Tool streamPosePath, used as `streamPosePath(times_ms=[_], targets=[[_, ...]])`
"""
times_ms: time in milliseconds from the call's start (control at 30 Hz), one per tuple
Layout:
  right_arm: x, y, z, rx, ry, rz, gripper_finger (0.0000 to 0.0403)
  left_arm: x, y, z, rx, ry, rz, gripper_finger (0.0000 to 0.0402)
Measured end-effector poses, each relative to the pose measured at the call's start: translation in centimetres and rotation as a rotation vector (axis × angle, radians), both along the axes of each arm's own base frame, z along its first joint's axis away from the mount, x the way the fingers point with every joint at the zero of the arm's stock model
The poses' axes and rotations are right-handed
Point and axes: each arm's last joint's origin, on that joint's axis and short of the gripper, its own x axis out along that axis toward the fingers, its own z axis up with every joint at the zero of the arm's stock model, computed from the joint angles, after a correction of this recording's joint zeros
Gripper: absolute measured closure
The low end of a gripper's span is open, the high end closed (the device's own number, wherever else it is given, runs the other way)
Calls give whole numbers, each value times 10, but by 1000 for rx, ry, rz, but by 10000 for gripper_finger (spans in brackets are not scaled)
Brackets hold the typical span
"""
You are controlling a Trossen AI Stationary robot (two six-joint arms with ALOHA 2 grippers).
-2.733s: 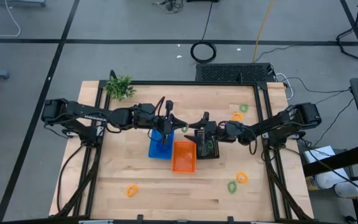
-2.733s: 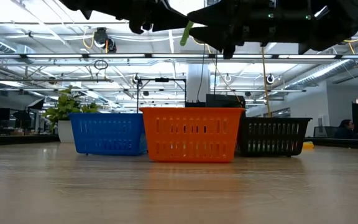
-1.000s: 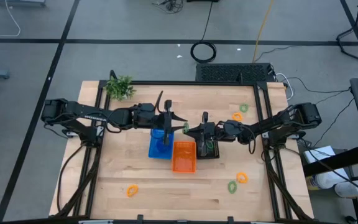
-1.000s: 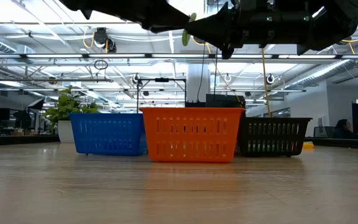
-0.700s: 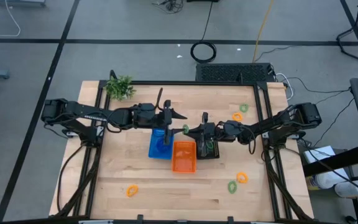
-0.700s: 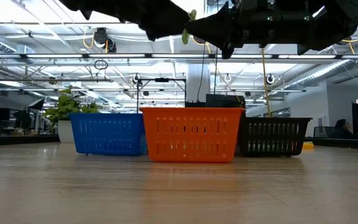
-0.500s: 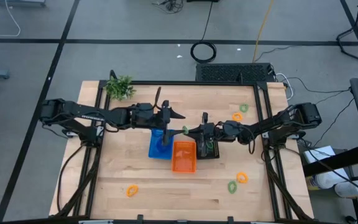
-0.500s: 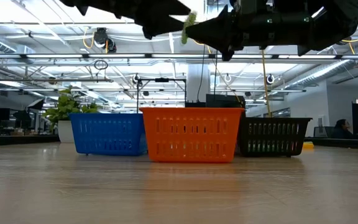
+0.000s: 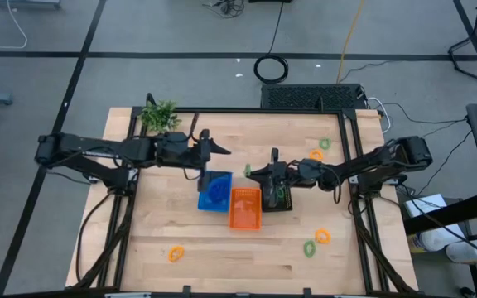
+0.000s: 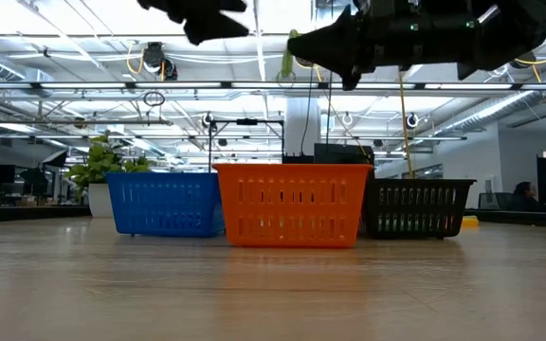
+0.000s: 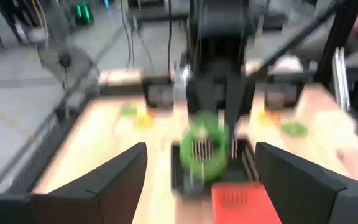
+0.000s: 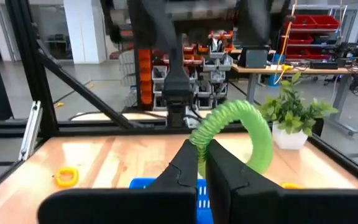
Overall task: Sort spring keychains
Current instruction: Put the green spring keychain into the black bin
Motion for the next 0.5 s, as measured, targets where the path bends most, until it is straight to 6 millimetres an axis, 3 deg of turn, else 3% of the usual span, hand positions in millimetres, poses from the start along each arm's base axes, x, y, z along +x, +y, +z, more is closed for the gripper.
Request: streamPosePath(times_ms=[200, 500], targets=[[-13, 3, 13, 49, 64, 12, 403, -9, 2, -5, -34, 91, 23, 93], [-49, 20, 25, 72, 268, 6, 403, -17, 6, -5, -49, 130, 123, 94]])
